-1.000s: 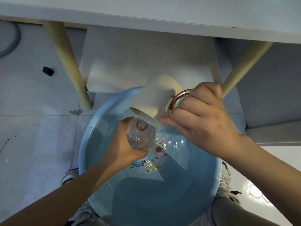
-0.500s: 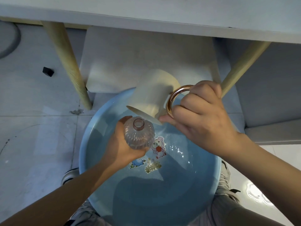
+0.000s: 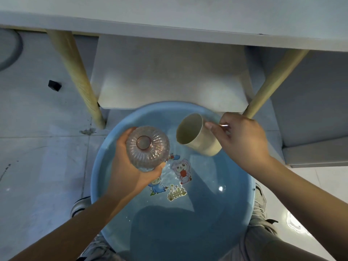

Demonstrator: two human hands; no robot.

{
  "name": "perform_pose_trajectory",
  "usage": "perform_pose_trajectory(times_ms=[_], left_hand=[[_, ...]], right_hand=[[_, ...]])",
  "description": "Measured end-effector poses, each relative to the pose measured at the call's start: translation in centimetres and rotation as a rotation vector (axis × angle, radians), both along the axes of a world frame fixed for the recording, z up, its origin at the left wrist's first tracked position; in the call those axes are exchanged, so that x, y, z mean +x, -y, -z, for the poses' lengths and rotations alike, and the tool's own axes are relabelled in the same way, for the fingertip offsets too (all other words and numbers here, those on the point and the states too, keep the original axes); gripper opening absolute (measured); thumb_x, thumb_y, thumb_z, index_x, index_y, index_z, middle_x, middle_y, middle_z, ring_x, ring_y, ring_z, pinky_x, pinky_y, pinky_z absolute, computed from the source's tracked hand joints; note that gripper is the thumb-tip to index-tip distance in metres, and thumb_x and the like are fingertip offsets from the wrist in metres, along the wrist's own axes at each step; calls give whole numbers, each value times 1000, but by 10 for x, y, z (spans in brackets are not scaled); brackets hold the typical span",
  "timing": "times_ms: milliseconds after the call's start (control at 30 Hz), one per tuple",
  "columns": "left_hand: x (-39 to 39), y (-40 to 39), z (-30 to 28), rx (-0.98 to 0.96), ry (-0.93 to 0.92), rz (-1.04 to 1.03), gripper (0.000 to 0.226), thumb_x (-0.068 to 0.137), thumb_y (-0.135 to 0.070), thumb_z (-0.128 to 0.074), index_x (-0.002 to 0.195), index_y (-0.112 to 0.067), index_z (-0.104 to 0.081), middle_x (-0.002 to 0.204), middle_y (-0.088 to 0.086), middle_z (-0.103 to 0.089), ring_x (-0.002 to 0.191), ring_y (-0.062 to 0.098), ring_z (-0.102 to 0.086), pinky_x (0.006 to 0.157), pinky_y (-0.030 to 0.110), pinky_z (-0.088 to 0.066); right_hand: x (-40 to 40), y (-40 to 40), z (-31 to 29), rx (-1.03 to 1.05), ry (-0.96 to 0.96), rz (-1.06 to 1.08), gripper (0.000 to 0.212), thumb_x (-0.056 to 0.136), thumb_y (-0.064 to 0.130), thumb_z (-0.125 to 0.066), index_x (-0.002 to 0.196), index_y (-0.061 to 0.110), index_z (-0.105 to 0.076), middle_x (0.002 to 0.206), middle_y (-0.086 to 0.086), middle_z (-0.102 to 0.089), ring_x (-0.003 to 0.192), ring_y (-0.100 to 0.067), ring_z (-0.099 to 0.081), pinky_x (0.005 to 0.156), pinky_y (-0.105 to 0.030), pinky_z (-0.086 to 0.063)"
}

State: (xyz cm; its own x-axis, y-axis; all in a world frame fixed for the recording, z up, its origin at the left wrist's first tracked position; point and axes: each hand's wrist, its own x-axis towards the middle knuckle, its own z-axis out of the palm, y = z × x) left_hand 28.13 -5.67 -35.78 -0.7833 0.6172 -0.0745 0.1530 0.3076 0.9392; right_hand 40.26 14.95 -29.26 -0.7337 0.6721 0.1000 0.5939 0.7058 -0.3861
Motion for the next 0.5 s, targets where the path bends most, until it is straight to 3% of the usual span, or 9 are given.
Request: perform_pose_trajectory(times_ms=[100,133,200,300,367,500], left_hand=[[-3,2,-5,1,-53,-19,100,51,-13,-93,124,-43,-32,114,-50,-40,114,-12,-47,97,11,-41],[-4,2,-7,0,-55,-28,100,51,-13,-92,123,-46,-31,112,-51,-39,113,-14,-46,96,10,-41],[-5,0,-10,1,-49,-45,97,52,-13,-90,122,-45,-31,110,-51,-40,110,-16,-46,93,8,-42],[-8,-1,-9,-34,-12,-65,99,53,-15,-91,127,-37,-31,112,-41,-43,107,-17,-49,92,14,-44],[-8,-1,-10,-56,-1,-70,100,52,-17,-91,128,-36,-30,114,-37,-42,109,-9,-51,96,23,-45],[-6,4,-20,-94,-23,-78,99,52,-16,-91,130,-35,-32,116,-26,-49,108,-2,-51,92,17,-43]], right_hand=[[5,-1,5,-248,27,138,42,89,45,-56,67,10,-50,54,3,-55,58,-23,-52,53,-29,-38],[5,-2,5,-296,21,172,42,90,44,-55,66,10,-51,53,5,-56,56,-18,-52,53,-24,-39],[5,-2,7,-365,10,217,42,92,39,-55,59,14,-47,45,9,-46,50,-7,-45,47,-12,-34],[7,-2,15,-481,1,238,44,93,34,-55,55,14,-42,39,9,-45,45,-5,-44,46,-13,-32],[8,-1,19,-528,6,223,42,92,33,-56,61,6,-47,48,7,-49,49,-8,-42,47,-17,-29],[6,0,14,-661,-17,206,44,91,33,-57,77,-8,-57,75,-24,-57,61,-17,-44,58,-27,-32]])
